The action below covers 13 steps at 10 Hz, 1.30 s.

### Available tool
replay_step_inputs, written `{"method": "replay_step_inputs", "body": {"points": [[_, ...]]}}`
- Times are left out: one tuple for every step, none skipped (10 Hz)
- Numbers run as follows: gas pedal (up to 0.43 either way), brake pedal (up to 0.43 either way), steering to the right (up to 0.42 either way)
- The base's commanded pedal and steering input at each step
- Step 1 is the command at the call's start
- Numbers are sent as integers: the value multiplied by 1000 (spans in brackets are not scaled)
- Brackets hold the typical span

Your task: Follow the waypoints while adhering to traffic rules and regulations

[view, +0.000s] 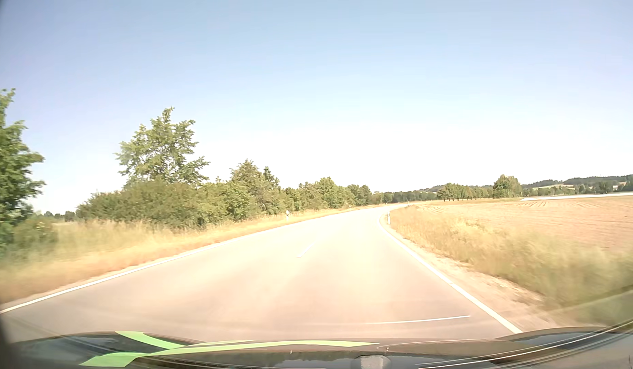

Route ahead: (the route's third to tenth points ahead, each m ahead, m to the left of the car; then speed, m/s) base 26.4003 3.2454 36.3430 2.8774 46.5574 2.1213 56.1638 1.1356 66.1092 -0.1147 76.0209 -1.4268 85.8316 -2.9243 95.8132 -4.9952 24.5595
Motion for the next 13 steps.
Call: {"method": "replay_step_inputs", "body": {"points": [[220, 0, 12], [220, 0, 12], [220, 0, 12], [220, 0, 11], [209, 0, 11], [177, 0, 11], [177, 0, 11], [177, 0, 11], [177, 0, 11], [177, 0, 11], [189, 0, 11], [197, 0, 11], [209, 0, 11]]}}
